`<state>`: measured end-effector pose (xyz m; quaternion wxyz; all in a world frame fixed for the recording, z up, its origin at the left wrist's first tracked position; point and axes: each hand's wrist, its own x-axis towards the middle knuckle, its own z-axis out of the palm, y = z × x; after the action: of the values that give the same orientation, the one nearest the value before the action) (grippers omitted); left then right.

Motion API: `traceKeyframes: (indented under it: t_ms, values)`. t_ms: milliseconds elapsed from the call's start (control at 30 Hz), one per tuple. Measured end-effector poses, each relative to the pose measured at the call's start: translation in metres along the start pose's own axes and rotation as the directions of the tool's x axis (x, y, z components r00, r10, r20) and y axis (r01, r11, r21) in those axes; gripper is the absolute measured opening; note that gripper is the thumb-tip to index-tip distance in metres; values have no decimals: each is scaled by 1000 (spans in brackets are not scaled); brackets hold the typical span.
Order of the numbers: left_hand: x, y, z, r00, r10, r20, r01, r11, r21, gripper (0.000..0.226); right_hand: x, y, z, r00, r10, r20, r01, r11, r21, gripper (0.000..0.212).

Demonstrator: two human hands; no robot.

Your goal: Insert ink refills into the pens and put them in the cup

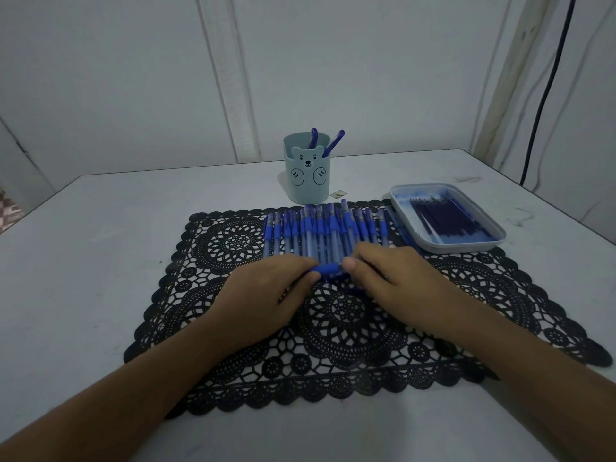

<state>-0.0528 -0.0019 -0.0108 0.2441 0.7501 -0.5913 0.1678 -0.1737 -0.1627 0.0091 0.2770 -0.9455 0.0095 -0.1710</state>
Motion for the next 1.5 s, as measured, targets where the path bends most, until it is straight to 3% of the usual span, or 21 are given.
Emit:
traceKeyframes:
  t_ms: [200,367,533,633,733,800,933,1133,1233,1367,1500]
  values:
    - [0,-2,0,1000,22,-18,-22,1000,-2,33,-1,3,0,1000,-4,30,4,1000,12,16]
    - [0,-4,1,994,70,-79,-72,997,-24,32,0,3,-1,999,-22,-31,25,994,105,30]
    - [2,-4,4,997,53,-61,-50,998,35,33,1,4,-5,997,72,-28,-70,993,94,35]
    - [2,-5,4,997,-17,-80,18,1000,19,34,1,6,-10,994,85,-64,-91,990,-108,47]
    - [2,-6,4,992,-68,-108,66,998,-15,33,0,9,-16,995,88,40,-63,902,-428,35]
    - [2,-7,5,991,-76,-106,75,997,-13,33,-2,11,-17,985,115,125,-39,871,-490,29]
    - [2,-8,6,992,-85,-97,83,996,-28,33,-3,12,-17,982,96,162,-3,870,-493,22]
    - [2,-8,6,992,-89,-88,87,996,-24,33,-2,8,-19,988,62,140,-16,952,-307,13]
    - [2,-7,6,992,-86,-88,85,996,-15,33,0,4,-23,996,83,37,-80,993,-90,2]
    - [1,-7,6,993,-87,-86,86,996,-13,34,1,2,-24,983,124,-138,-103,983,149,17]
    - [2,-6,5,994,-82,-75,80,997,-22,34,2,3,-18,980,130,-147,-104,979,176,13]
